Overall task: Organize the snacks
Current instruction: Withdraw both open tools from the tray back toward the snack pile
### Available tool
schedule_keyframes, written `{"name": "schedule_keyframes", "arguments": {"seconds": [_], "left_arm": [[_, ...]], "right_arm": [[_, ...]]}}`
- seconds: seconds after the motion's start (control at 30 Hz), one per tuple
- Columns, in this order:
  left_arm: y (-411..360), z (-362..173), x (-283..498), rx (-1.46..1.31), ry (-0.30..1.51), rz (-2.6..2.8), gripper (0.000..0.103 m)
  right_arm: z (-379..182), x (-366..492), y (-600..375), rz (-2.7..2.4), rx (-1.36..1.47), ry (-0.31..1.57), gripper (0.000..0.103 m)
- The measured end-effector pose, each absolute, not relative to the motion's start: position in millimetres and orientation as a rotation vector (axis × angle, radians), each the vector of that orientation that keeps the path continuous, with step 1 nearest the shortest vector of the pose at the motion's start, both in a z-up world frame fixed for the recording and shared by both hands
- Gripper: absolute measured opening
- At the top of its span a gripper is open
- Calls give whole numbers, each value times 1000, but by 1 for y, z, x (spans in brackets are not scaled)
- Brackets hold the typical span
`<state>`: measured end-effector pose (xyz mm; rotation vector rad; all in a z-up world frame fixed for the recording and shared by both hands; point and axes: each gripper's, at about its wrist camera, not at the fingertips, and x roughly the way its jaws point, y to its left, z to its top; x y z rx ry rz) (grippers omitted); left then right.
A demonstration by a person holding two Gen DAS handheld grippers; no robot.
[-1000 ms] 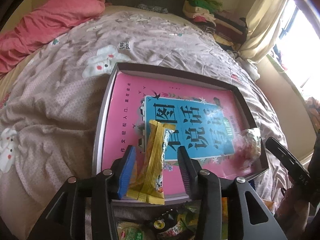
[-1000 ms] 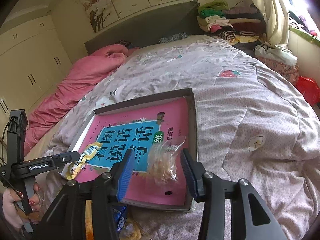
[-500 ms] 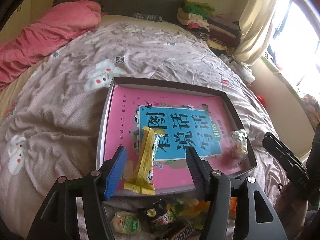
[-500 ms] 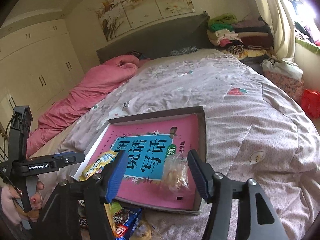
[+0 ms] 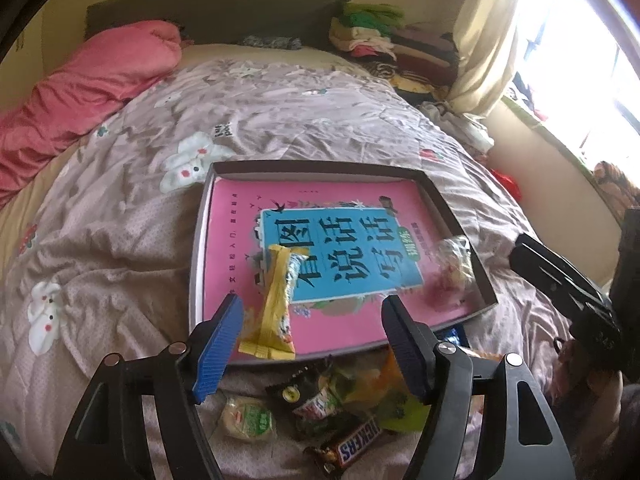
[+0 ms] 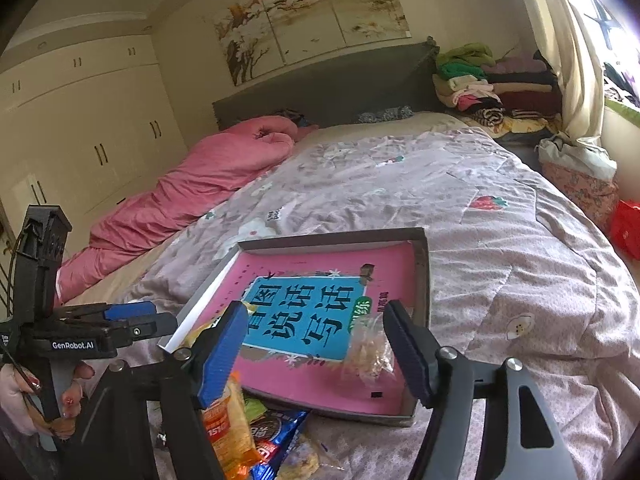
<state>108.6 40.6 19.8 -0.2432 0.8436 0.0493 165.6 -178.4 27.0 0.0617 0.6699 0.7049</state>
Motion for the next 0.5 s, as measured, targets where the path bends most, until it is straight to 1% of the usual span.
{"name": "schedule_keyframes", "arguments": {"seconds": [0.5], "left_arm": [[18, 8, 85, -161, 890, -45, 73]], "right_arm": [[28, 157, -174, 756, 60, 681, 75]]}}
